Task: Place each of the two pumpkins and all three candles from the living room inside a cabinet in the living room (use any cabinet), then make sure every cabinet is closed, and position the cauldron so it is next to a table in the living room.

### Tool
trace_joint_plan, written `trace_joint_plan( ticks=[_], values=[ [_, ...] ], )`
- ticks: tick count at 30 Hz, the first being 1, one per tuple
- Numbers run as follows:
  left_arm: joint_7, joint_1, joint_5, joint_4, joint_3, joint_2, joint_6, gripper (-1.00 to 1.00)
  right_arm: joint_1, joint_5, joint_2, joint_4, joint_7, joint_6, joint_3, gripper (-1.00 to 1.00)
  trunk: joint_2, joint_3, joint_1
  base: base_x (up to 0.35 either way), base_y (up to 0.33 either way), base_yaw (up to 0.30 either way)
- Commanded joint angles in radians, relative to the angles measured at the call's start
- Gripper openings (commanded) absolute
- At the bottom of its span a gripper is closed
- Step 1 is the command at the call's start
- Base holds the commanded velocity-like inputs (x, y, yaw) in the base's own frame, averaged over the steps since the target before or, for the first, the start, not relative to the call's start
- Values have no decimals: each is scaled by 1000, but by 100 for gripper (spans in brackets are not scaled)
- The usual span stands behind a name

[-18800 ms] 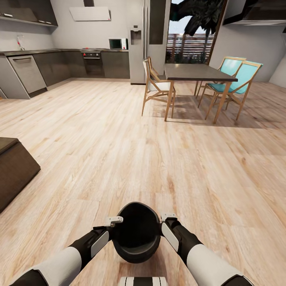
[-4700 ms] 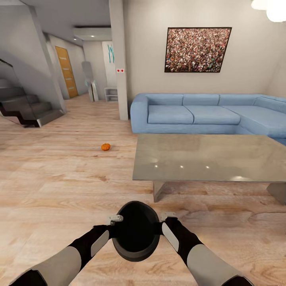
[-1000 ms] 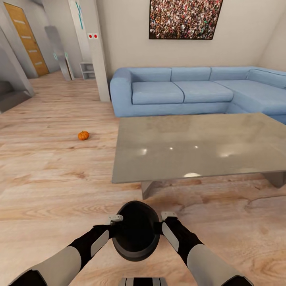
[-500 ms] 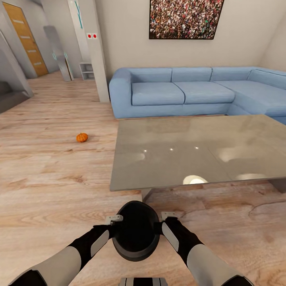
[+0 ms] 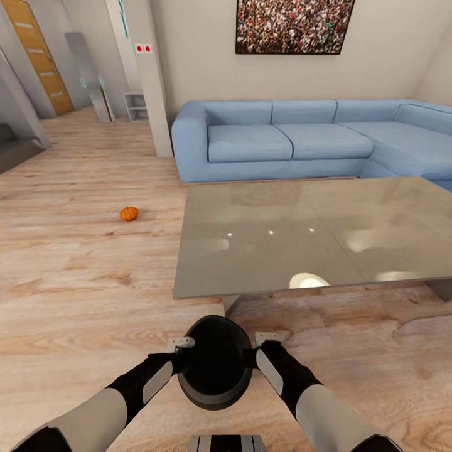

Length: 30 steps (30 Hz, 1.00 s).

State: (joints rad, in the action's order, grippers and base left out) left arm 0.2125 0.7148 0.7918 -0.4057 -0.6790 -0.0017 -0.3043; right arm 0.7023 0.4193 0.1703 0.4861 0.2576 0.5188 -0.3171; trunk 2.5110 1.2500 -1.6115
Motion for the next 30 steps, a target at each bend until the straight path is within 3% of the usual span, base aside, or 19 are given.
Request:
trace_joint_plan(
  ticks=[1, 5, 24, 25, 26, 30],
  values=[
    [-21, 0, 10, -5, -19, -11, 10, -100, -1, 29, 4, -18, -3, -9, -11, -100, 0, 5, -10, 0, 0, 0],
    [-21, 0, 10, -5, -19, -11, 10, -100, -1, 29, 4, -18, -3, -8, -11, -100, 1, 21, -12, 0, 0, 0],
    [-21, 0, 10, -4, -16, -10, 10, -100, -1, 29, 4, -18, -3, -9, -11, -100, 1, 21, -12, 0, 0, 0],
    [-21, 0, 10, -4, -16, -10, 10, -100, -1, 29, 4, -18, -3, -9, -11, 100, 1, 21, -12, 0, 0, 0],
    [-21, 0, 10, -4, -16, -10, 10, 100, -1, 29, 4, -19, -3, -8, -11, 100, 1, 21, -12, 0, 0, 0],
    [-21, 0, 10, -4, -16, -11, 10, 100, -1, 29, 4, -20, -3, -8, -11, 100, 1, 21, -12, 0, 0, 0]
  ],
)
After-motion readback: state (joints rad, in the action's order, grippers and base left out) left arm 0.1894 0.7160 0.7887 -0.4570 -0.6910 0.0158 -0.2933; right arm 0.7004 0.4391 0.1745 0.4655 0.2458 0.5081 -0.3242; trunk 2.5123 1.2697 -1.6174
